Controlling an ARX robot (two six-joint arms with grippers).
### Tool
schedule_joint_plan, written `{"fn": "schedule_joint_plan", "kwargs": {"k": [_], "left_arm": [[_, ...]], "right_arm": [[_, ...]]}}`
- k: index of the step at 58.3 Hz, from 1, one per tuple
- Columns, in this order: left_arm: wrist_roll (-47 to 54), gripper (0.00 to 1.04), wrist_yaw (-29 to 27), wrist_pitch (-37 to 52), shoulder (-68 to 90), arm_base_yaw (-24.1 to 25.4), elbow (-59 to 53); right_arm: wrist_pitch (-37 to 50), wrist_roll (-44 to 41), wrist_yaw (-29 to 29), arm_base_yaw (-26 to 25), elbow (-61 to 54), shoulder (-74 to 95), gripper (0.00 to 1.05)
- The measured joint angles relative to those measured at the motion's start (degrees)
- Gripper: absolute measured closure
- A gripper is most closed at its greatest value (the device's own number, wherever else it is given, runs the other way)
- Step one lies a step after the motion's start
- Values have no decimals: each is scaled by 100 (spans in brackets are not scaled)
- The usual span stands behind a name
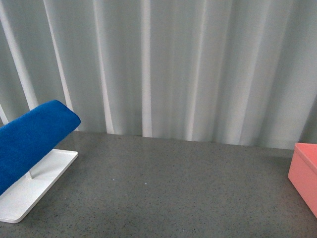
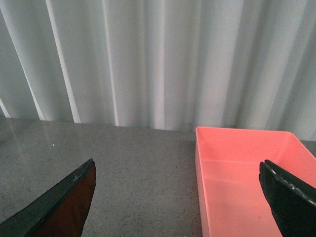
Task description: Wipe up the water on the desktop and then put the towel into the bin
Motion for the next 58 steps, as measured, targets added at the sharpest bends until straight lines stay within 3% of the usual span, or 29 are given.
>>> {"fn": "schedule_joint_plan", "kwargs": {"k": [58], "left_arm": [[0,7,2,0,0,0,-2]], "right_arm": [[0,0,0,0,0,0,7]]}}
